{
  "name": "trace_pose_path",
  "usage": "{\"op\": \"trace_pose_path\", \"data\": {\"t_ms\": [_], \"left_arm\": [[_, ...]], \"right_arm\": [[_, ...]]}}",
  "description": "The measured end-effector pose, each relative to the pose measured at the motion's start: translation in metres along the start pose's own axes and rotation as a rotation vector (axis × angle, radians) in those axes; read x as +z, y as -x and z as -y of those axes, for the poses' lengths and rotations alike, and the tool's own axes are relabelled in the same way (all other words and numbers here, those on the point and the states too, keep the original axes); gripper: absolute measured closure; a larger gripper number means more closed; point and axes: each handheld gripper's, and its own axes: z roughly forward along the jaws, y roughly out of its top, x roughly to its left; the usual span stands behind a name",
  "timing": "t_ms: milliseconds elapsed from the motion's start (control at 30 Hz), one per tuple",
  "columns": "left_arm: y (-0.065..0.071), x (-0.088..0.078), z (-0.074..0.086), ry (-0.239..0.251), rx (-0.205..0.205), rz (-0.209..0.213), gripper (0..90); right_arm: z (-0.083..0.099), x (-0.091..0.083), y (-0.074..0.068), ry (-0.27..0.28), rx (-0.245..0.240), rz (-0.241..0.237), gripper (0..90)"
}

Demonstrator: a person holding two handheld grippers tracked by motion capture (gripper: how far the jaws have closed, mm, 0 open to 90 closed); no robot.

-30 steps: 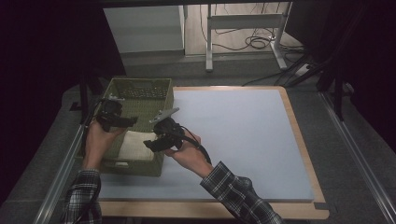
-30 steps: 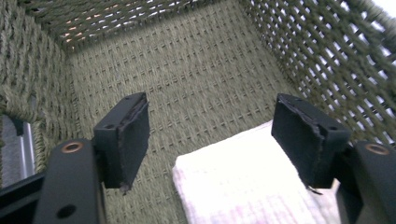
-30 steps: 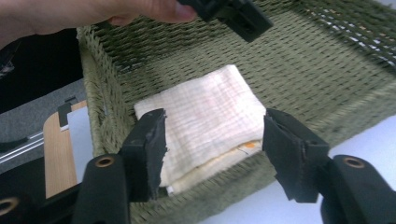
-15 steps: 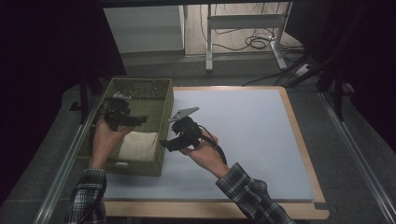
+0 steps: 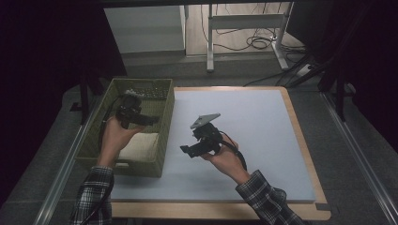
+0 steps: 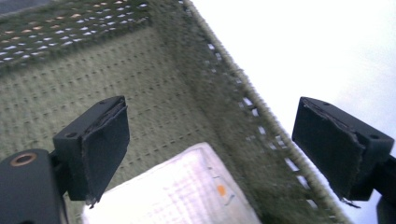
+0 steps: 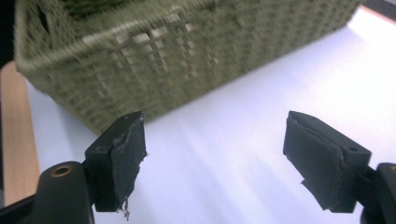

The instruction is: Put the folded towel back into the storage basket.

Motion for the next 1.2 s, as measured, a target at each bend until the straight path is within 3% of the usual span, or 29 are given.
{"op": "trace_pose_path", "data": {"t_ms": [267,567,767,1000,1200], "left_arm": [[0.02,0.004,-0.016,-0.044,0.031,0.037,10.2],[0.053,0.018,-0.03,-0.073,0.101,0.087,7.8],[0.077,0.027,-0.033,-0.072,0.142,0.115,6.3],[0.108,0.043,-0.022,-0.065,0.177,0.165,4.9],[0.134,0.061,0.004,-0.052,0.214,0.182,4.1]], "right_arm": [[0.025,-0.013,0.013,-0.02,0.022,0.02,17.4],[0.058,-0.027,0.028,-0.055,0.043,0.036,15.1],[0.08,-0.045,0.036,-0.042,0.067,0.062,13.2],[0.111,-0.062,0.044,-0.063,0.077,0.087,11.3],[0.137,-0.071,0.049,-0.072,0.089,0.104,9.8]]}}
